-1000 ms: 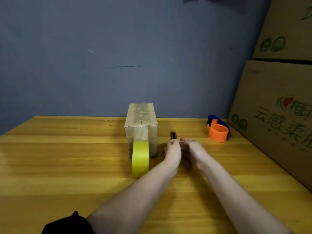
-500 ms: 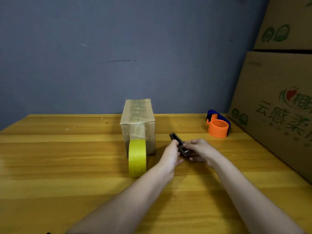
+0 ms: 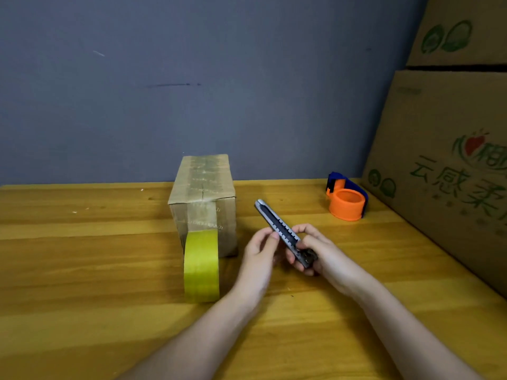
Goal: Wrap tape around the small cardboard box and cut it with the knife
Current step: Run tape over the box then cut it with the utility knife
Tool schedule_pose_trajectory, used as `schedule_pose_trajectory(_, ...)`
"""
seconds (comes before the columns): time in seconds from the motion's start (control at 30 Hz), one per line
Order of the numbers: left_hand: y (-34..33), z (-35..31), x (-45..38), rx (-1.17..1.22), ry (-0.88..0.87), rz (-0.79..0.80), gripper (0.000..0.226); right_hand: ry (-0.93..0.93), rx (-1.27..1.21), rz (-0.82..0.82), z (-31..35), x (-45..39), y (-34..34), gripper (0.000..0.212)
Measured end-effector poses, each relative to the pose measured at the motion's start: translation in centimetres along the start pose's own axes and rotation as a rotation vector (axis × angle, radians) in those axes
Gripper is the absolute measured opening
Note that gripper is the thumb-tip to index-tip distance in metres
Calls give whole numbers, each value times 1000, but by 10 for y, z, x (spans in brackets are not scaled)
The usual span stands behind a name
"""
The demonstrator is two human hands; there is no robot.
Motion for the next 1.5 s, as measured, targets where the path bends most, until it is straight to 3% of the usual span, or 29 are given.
schedule_pose_trajectory(0.17,8,6,-1,42,33,-51,16,-62,1,227,-2,7,-2,41)
schedule_pose_trajectory(0.33,11,8,-2,59,58,-62,20,-70,-40,420,0,16,-13,39)
schedule_pose_trajectory(0.7,12,3,0,146,96,-105,16,37,55,278,1,9,-18,24)
schedule_pose_trajectory(0.97,12,3,-1,171,86,-90,22,43,89,227,2,8,-14,28)
schedule_pose_trajectory(1.13,13,3,-1,194,92,-122,24,-38,20,341,-4,10,-17,20)
schedule_pose_trajectory(1.27,13,1,-1,162,71,-110,22,-96,-82,433,-9,11,-21,44)
schedule_pose_trajectory(1.4,13,0,0,147,52,-105,21,-19,-13,328,-6,7,-22,20)
schedule_pose_trajectory(1.5,13,0,1,132,43,-106,21,42,89,199,-4,4,-18,21)
Point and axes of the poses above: each hand's wrist, its own x-axis away from the middle knuckle, its own y-axis out of the back of the hand, z = x × y, the point moved 5 cm from there along -x, towards the middle knuckle, and after that the axes turned 10 degrees about -y, right-handed, at the moved point
